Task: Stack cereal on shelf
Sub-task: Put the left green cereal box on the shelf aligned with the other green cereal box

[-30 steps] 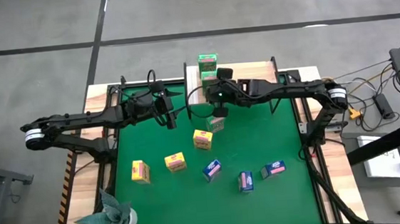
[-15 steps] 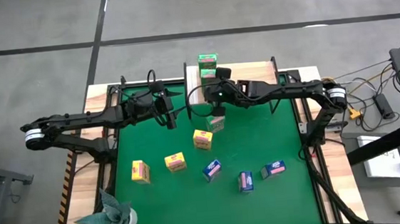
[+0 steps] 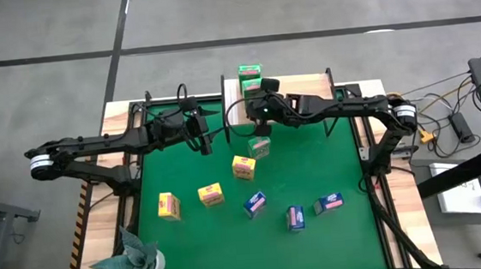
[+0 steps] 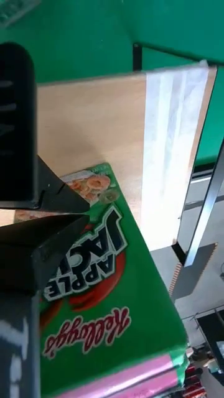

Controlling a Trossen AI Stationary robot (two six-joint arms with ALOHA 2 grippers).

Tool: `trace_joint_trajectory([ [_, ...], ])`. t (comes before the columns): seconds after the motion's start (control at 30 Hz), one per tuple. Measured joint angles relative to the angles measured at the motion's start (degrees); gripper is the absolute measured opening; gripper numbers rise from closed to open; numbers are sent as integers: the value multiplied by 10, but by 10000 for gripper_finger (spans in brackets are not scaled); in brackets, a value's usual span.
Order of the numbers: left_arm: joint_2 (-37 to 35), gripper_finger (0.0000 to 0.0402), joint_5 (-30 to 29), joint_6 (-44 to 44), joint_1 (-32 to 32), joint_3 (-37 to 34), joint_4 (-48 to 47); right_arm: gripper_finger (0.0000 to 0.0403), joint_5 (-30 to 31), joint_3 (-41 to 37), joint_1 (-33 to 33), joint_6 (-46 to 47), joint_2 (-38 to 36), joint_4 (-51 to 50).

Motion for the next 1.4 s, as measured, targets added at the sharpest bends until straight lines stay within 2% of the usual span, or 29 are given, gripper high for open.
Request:
trace_joint_trajectory([
  [0.27, 0, 230, 0, -2, 0, -1, -1, 9, -24, 2, 5, 45, -62, -98],
  [0.4, 0, 230, 0, -2, 0, -1, 0, 9, -46, 2, -19, 90, -100, -132],
  [0.57, 0, 230, 0, -2, 0, -2, 0, 9, -46, -5, -69, 96, -124, -134],
  [0.63, 0, 230, 0, -2, 0, -2, 1, 9, -63, -8, -90, 96, -123, -126],
  [0.8, 0, 230, 0, 1, 0, -2, 1, 9, -149, -16, -131, 92, -99, -71],
  [1.03, 0, 230, 1, 3, 0, -2, 1, 9, -157, -19, -135, 70, -62, -24],
  [1.33, 0, 230, 1, 2, 0, -2, 0, 9, -158, -19, -134, 84, -61, -24],
  [1.4, 0, 230, 1, 0, 0, -2, 0, 9, -177, -19, -134, 85, -61, -25],
])
